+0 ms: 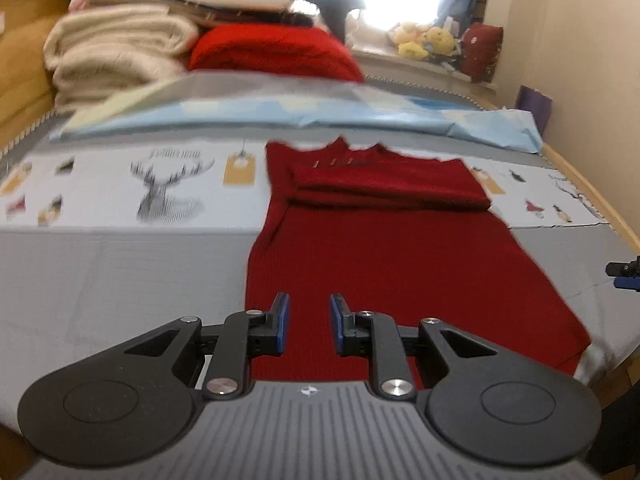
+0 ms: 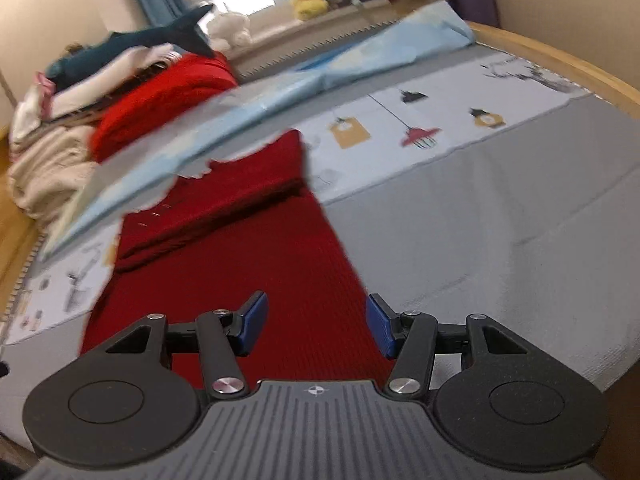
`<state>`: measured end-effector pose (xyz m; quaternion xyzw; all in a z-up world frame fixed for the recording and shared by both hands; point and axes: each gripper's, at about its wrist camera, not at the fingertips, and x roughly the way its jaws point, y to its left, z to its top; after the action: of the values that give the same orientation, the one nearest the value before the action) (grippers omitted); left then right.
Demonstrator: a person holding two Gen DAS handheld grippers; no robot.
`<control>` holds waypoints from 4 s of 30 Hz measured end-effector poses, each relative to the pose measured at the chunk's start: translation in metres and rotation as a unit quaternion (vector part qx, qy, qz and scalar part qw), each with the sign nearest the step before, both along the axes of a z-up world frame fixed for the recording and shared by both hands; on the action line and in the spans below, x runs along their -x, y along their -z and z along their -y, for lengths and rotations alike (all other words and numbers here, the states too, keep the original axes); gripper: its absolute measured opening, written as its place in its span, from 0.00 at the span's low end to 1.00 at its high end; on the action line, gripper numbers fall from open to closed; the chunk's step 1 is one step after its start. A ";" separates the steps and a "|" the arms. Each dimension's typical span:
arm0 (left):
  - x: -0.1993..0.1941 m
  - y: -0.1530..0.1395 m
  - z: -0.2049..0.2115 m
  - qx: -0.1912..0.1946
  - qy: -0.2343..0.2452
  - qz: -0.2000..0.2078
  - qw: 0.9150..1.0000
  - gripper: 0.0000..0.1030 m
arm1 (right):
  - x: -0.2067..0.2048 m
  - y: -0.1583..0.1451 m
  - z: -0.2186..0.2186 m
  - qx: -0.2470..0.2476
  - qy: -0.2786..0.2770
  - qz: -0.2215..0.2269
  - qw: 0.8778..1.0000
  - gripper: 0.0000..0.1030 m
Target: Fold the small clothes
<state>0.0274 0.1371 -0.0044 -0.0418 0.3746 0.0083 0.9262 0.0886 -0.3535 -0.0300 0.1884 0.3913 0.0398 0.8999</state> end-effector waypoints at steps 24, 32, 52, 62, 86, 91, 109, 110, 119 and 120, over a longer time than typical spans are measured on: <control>-0.024 0.099 -0.060 0.078 -0.121 -0.221 0.965 0.37 | -0.028 0.084 -0.006 0.045 0.016 -0.170 0.984 0.55; -0.035 0.111 -0.054 0.064 -0.105 -0.220 0.968 0.36 | -0.031 0.096 -0.020 0.064 -0.007 -0.175 0.982 0.46; -0.029 0.097 -0.044 0.053 -0.086 -0.187 0.977 0.11 | -0.025 0.081 -0.018 0.037 -0.025 -0.133 0.990 0.10; -0.030 0.107 -0.040 0.055 -0.068 -0.221 0.971 0.19 | -0.028 0.094 -0.019 0.050 -0.030 -0.171 0.984 0.25; -0.026 0.098 -0.034 0.046 -0.071 -0.197 0.977 0.12 | -0.021 0.088 -0.025 0.027 -0.041 -0.152 0.987 0.19; -0.015 0.072 -0.034 0.062 -0.063 -0.153 0.984 0.11 | -0.009 0.058 -0.018 -0.015 -0.034 -0.077 0.996 0.17; 0.076 -0.090 -0.041 0.117 0.013 -0.005 0.993 0.09 | 0.076 -0.065 0.056 -0.171 -0.020 0.090 0.981 0.05; 0.085 -0.101 -0.043 0.121 0.017 0.002 0.993 0.09 | 0.085 -0.071 0.063 -0.184 -0.014 0.097 0.978 0.05; 0.000 -0.089 -0.071 0.139 -0.023 -0.015 0.990 0.07 | 0.027 -0.056 0.077 -0.191 0.032 0.066 0.979 0.05; -0.020 -0.082 -0.072 0.130 -0.023 -0.019 0.991 0.07 | 0.009 -0.048 0.075 -0.184 0.036 0.053 0.981 0.05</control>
<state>0.0474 0.2088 0.0773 -0.1701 0.3894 -0.0182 0.9051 0.0797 -0.4281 0.0178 0.3624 0.3218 0.0883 0.8703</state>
